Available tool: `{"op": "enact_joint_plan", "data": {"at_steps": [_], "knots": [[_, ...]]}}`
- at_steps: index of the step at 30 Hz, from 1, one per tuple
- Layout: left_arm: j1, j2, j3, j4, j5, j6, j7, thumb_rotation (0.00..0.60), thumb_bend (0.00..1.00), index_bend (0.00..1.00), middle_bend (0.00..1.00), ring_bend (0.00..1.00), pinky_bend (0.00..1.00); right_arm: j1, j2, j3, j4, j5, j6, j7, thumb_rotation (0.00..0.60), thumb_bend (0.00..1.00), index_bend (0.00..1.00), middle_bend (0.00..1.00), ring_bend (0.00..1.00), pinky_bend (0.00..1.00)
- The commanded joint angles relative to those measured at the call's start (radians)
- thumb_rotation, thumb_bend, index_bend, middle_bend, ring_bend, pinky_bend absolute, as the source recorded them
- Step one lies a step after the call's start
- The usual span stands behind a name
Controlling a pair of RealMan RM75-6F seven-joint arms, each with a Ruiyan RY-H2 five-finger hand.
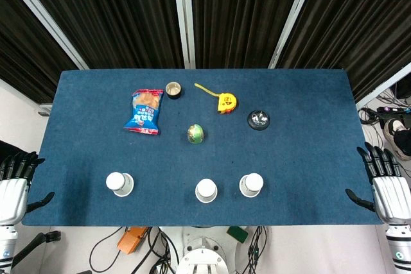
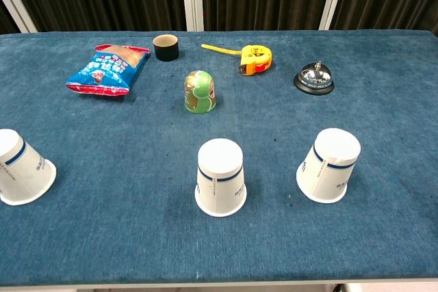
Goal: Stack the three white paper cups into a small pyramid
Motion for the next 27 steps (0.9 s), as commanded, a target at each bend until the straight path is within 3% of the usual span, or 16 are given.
{"op": "enact_joint_plan", "data": {"at_steps": [1, 7, 11, 27], "knots": [[0.000, 0.003, 0.000, -0.006, -0.001, -0.007, 0.001, 0.600, 0.18, 0.21, 0.11, 0.03, 0.01, 0.011, 0.006, 0.008, -0.007, 0.008, -0.015, 0.002, 0.600, 0.27, 0.00, 0.00, 0.00, 0.00], [-0.032, 0.013, 0.013, -0.033, 0.033, -0.066, 0.004, 0.600, 0.18, 0.21, 0.11, 0.03, 0.01, 0.032, 0.013, 0.028, -0.013, 0.017, -0.031, -0.035, 0.600, 0.27, 0.00, 0.00, 0.00, 0.00], [-0.092, 0.028, 0.031, -0.078, 0.065, -0.173, 0.015, 0.600, 0.18, 0.21, 0.11, 0.03, 0.01, 0.037, 0.021, 0.034, -0.022, 0.012, -0.028, -0.047, 0.600, 0.27, 0.00, 0.00, 0.00, 0.00], [-0.251, -0.027, 0.013, -0.125, 0.067, -0.394, 0.058, 0.600, 0.23, 0.21, 0.11, 0.02, 0.01, 0.038, 0.019, 0.032, -0.005, 0.026, -0.035, -0.025, 0.600, 0.27, 0.00, 0.00, 0.00, 0.00]]}}
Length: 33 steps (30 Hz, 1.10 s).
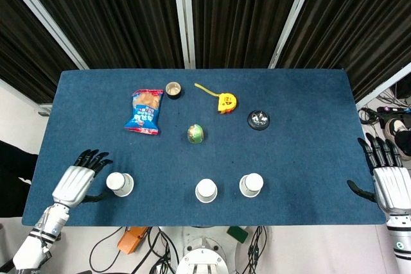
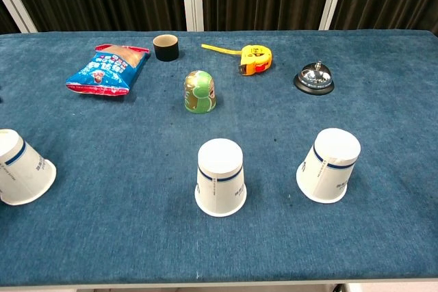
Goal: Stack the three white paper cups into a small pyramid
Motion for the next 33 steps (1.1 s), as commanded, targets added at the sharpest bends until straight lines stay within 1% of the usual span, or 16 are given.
{"op": "enact_joint_plan", "data": {"at_steps": [1, 7, 13, 18, 23, 29, 33], "knots": [[-0.018, -0.010, -0.003, -0.006, -0.010, -0.022, 0.016, 0.600, 0.23, 0.21, 0.11, 0.02, 0.01, 0.000, 0.000, 0.000, 0.001, 0.000, -0.001, 0.001, 0.600, 0.27, 0.00, 0.00, 0.00, 0.00], [-0.038, -0.017, 0.003, -0.009, -0.032, -0.059, 0.024, 0.600, 0.24, 0.21, 0.11, 0.02, 0.01, 0.001, -0.001, -0.002, 0.006, 0.008, -0.008, 0.006, 0.600, 0.27, 0.00, 0.00, 0.00, 0.00], [-0.050, -0.022, 0.009, -0.008, -0.048, -0.073, 0.031, 0.600, 0.26, 0.24, 0.11, 0.02, 0.01, 0.001, -0.003, -0.002, 0.009, 0.010, -0.008, 0.006, 0.600, 0.27, 0.00, 0.00, 0.00, 0.00], [-0.058, -0.029, 0.010, 0.000, -0.059, -0.081, 0.027, 0.600, 0.31, 0.31, 0.11, 0.02, 0.01, 0.002, -0.004, -0.003, 0.007, 0.012, -0.012, 0.003, 0.600, 0.27, 0.00, 0.00, 0.00, 0.00], [-0.070, -0.042, 0.011, 0.011, -0.053, -0.087, 0.001, 0.600, 0.36, 0.42, 0.14, 0.02, 0.01, 0.001, -0.007, -0.005, 0.005, 0.014, -0.012, 0.001, 0.600, 0.27, 0.00, 0.00, 0.00, 0.00], [-0.080, -0.036, 0.004, -0.020, -0.021, -0.061, -0.009, 0.600, 0.37, 0.43, 0.14, 0.02, 0.01, 0.000, -0.007, -0.005, 0.002, 0.012, -0.009, -0.003, 0.600, 0.27, 0.00, 0.00, 0.00, 0.00], [-0.115, -0.037, -0.007, -0.058, 0.019, -0.070, -0.001, 0.600, 0.37, 0.43, 0.14, 0.02, 0.01, 0.003, -0.007, -0.006, 0.001, 0.011, -0.015, -0.006, 0.600, 0.27, 0.00, 0.00, 0.00, 0.00]]}}
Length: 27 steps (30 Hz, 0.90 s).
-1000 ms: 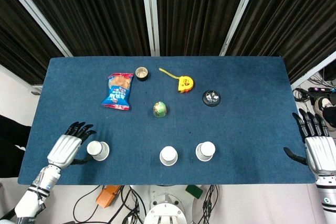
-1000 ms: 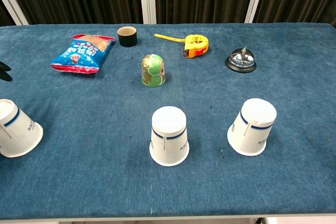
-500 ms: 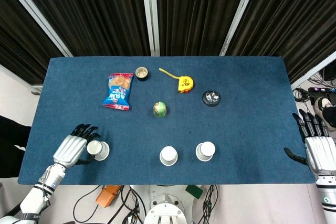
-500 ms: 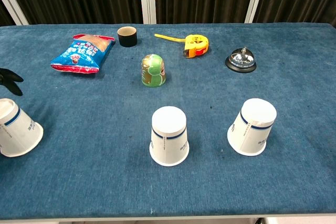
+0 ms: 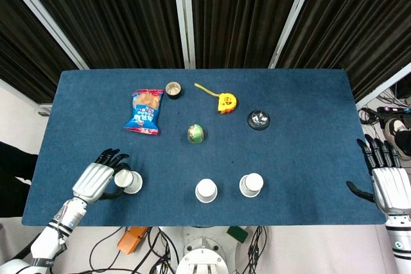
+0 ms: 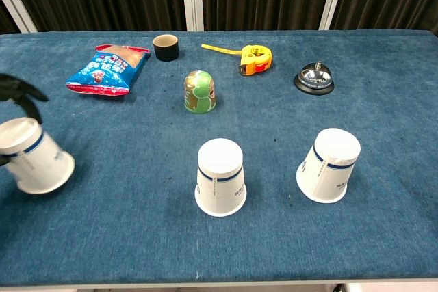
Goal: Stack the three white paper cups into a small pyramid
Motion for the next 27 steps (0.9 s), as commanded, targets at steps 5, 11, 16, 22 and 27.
{"op": "enact_joint_plan", "data": {"at_steps": [5, 11, 16, 22, 27], "knots": [[-0.085, -0.041, -0.036, -0.054, 0.033, -0.058, 0.101, 0.600, 0.37, 0.43, 0.14, 0.02, 0.01, 0.001, 0.001, -0.001, 0.001, 0.003, -0.005, 0.003, 0.600, 0.27, 0.00, 0.00, 0.00, 0.00], [-0.158, -0.095, -0.053, -0.100, 0.012, -0.143, 0.256, 0.600, 0.37, 0.43, 0.14, 0.02, 0.01, -0.003, 0.006, -0.004, 0.007, 0.009, -0.005, 0.015, 0.600, 0.27, 0.00, 0.00, 0.00, 0.00], [-0.192, -0.129, -0.053, -0.125, -0.017, -0.183, 0.339, 0.600, 0.37, 0.43, 0.14, 0.02, 0.01, -0.007, 0.002, -0.006, 0.019, 0.012, -0.004, 0.027, 0.600, 0.27, 0.00, 0.00, 0.00, 0.00], [-0.224, -0.180, -0.062, -0.129, -0.054, -0.199, 0.427, 0.600, 0.37, 0.43, 0.14, 0.02, 0.01, -0.009, -0.003, -0.008, 0.031, 0.013, -0.006, 0.041, 0.600, 0.27, 0.00, 0.00, 0.00, 0.00], [-0.247, -0.209, -0.067, -0.137, -0.101, -0.212, 0.484, 0.600, 0.37, 0.43, 0.14, 0.02, 0.01, -0.010, -0.003, -0.008, 0.038, 0.014, -0.005, 0.049, 0.600, 0.27, 0.00, 0.00, 0.00, 0.00]]}}
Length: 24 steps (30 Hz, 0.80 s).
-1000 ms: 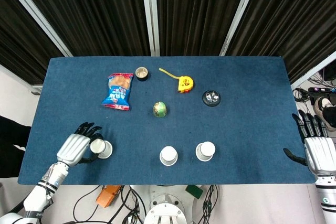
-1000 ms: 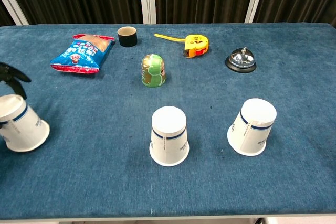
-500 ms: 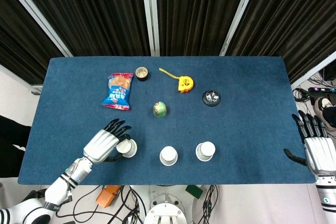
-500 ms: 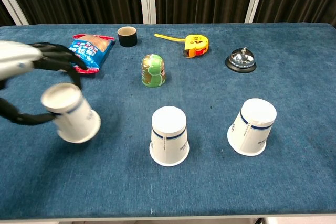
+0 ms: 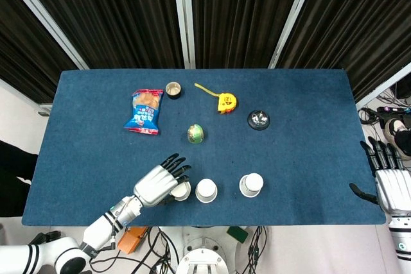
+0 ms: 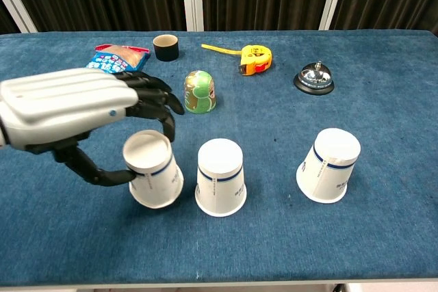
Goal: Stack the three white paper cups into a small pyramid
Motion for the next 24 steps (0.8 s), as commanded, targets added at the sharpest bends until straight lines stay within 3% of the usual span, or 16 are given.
{"op": "enact_joint_plan", "data": {"at_steps": [1, 9, 24], "knots": [[-0.018, -0.020, -0.005, -0.005, -0.031, -0.007, 0.034, 0.600, 0.37, 0.43, 0.14, 0.02, 0.01, -0.001, -0.001, 0.000, 0.003, 0.001, 0.000, 0.004, 0.600, 0.27, 0.00, 0.00, 0.00, 0.00], [-0.043, -0.041, -0.010, -0.013, -0.084, -0.002, 0.066, 0.600, 0.35, 0.42, 0.14, 0.02, 0.01, 0.000, -0.005, -0.001, 0.015, 0.002, -0.004, 0.015, 0.600, 0.27, 0.00, 0.00, 0.00, 0.00], [-0.068, -0.051, 0.011, -0.003, -0.120, 0.018, 0.049, 0.600, 0.31, 0.31, 0.14, 0.02, 0.01, 0.030, -0.009, -0.011, 0.007, -0.028, -0.045, 0.022, 0.600, 0.27, 0.00, 0.00, 0.00, 0.00]]}}
